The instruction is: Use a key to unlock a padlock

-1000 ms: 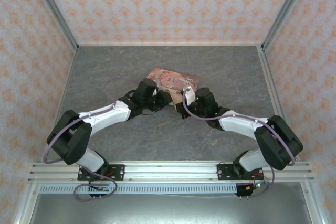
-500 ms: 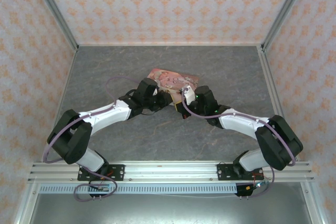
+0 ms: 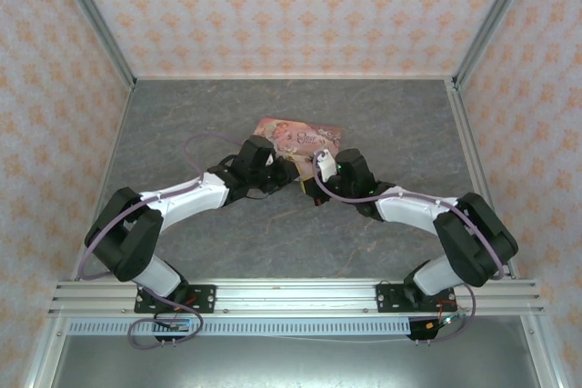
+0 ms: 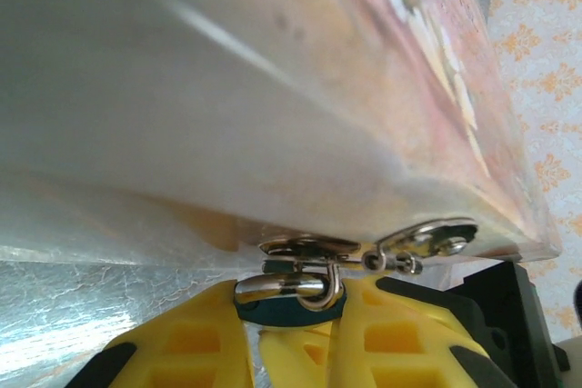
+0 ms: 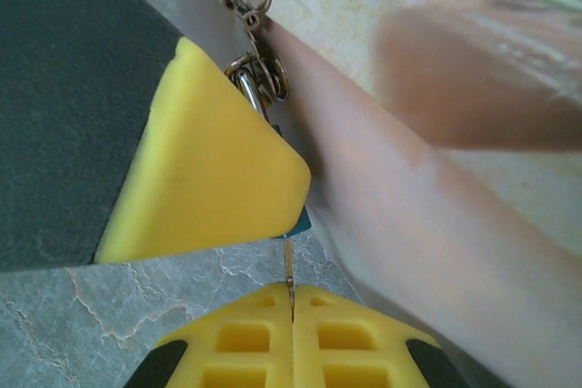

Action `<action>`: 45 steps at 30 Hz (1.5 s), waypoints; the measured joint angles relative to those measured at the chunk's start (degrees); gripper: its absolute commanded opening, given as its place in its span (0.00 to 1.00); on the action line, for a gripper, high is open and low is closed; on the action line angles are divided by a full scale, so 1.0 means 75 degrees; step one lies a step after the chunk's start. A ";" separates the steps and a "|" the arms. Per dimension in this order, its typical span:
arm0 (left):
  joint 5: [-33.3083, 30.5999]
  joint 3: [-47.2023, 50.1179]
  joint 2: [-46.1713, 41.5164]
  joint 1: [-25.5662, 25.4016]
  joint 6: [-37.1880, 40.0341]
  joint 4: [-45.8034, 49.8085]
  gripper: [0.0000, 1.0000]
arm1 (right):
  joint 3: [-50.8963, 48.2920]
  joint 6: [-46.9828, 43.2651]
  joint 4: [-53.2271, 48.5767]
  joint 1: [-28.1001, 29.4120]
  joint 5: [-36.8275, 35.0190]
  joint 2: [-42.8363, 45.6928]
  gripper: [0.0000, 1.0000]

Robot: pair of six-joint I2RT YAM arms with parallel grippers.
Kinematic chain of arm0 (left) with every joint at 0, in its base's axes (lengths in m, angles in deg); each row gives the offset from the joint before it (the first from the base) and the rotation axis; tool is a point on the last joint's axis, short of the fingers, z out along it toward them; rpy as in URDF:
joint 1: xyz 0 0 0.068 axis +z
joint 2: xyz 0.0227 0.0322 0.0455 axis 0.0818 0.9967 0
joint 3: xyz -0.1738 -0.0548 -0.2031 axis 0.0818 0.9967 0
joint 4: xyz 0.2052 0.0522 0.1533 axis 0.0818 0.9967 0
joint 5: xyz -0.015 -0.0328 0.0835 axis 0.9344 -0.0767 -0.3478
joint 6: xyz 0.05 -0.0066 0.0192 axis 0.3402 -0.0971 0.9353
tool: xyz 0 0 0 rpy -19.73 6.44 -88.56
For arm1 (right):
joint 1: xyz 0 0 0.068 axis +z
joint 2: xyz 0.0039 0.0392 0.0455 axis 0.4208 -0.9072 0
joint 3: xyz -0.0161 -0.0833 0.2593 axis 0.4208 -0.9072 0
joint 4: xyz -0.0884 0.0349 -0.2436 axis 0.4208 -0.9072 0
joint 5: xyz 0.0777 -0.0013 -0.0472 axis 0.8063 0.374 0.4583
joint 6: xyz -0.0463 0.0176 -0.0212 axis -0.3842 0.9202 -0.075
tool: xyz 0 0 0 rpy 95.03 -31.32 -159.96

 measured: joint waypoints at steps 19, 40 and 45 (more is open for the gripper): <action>0.0289 -0.0332 0.0114 -0.0055 0.0184 -0.0076 0.10 | 0.0000 -0.0335 -0.0385 -0.0047 -0.0367 0.0458 0.00; 0.0329 -0.0335 0.0131 -0.0181 0.0262 -0.0073 0.10 | -0.0087 -0.0551 -0.0968 -0.0152 -0.0385 0.0921 0.00; 0.0393 -0.0335 0.0131 -0.0221 0.0265 -0.0076 0.10 | -0.0224 -0.0554 -0.0965 -0.0213 -0.0379 0.1116 0.00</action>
